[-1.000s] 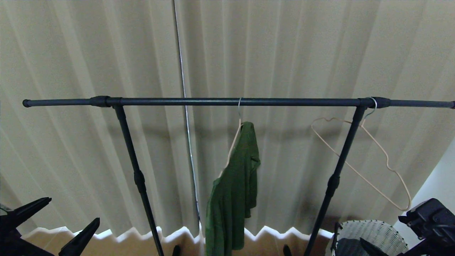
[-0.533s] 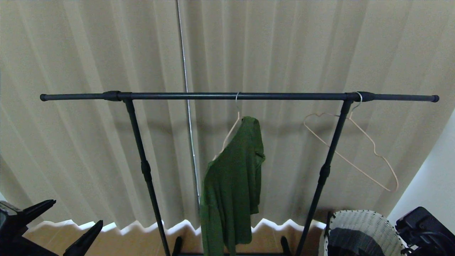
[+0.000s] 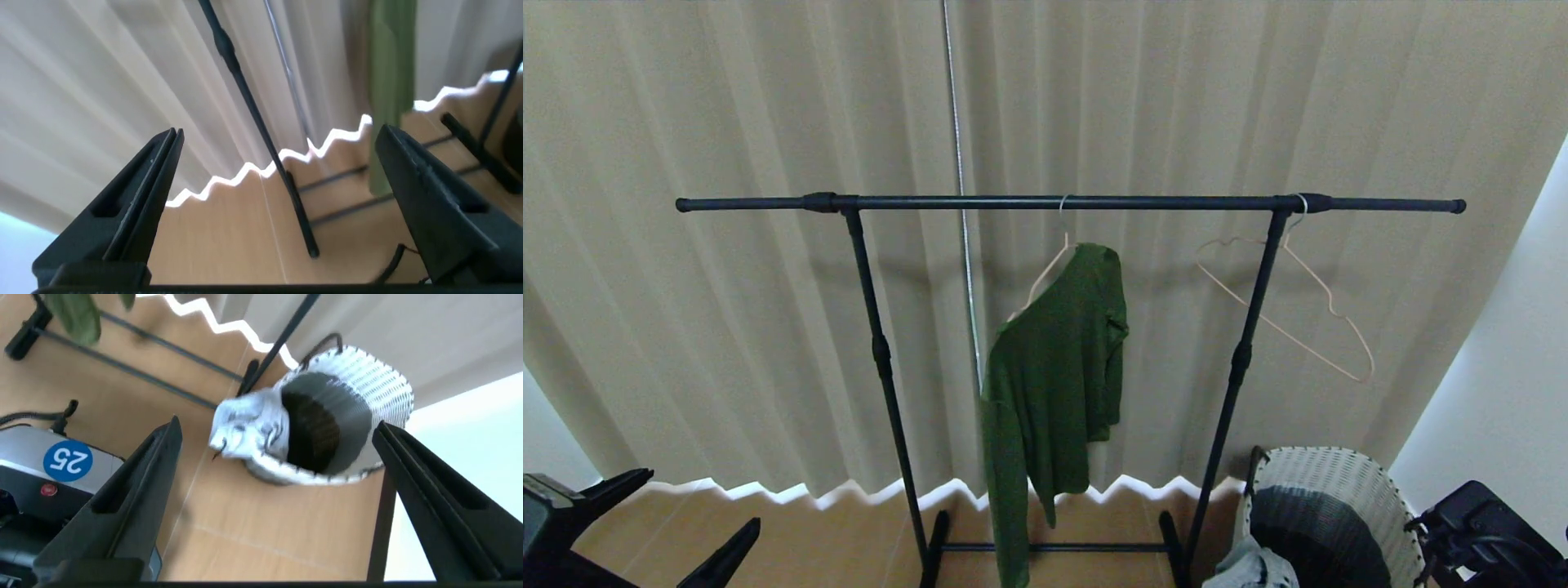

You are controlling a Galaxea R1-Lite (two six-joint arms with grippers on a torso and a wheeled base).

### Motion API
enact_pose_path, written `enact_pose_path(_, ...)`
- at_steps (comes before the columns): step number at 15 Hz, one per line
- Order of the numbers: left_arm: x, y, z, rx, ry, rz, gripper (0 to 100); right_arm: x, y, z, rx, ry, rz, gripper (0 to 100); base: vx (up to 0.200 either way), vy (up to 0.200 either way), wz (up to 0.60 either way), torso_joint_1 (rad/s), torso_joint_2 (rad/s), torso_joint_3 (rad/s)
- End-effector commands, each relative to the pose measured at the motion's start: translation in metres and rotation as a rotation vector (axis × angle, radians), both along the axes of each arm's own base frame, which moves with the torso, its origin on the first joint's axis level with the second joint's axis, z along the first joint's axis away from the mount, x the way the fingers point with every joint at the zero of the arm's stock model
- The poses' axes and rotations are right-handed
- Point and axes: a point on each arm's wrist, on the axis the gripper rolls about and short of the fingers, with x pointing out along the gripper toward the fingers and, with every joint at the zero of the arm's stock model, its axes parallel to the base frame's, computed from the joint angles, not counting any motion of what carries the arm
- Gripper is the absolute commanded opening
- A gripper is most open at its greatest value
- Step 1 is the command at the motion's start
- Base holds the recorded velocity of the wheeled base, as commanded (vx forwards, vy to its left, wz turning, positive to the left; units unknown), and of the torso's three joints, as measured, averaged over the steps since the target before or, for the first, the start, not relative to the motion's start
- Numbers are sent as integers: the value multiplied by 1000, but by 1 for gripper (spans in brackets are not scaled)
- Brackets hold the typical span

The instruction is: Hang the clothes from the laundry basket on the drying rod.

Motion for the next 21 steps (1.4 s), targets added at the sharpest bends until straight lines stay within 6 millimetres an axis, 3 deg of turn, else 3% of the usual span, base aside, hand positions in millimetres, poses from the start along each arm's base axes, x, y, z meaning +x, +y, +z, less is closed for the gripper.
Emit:
enact_pose_path(1, 0, 0, 0, 1, 2, 1, 100, 0, 0, -1, -4, 5, -1, 100, 0, 0, 0, 0, 0, 0)
enact_pose_path(18, -2, 1, -1, 0, -1, 2, 100, -5, -3, -1, -5, -10, -2, 100, 0, 0, 0, 0, 0, 0)
enact_pose_path(21, -2, 1, -1, 0, -1, 2, 100, -5, -3, -1, -5, -11, -2, 100, 0, 0, 0, -167, 372, 178)
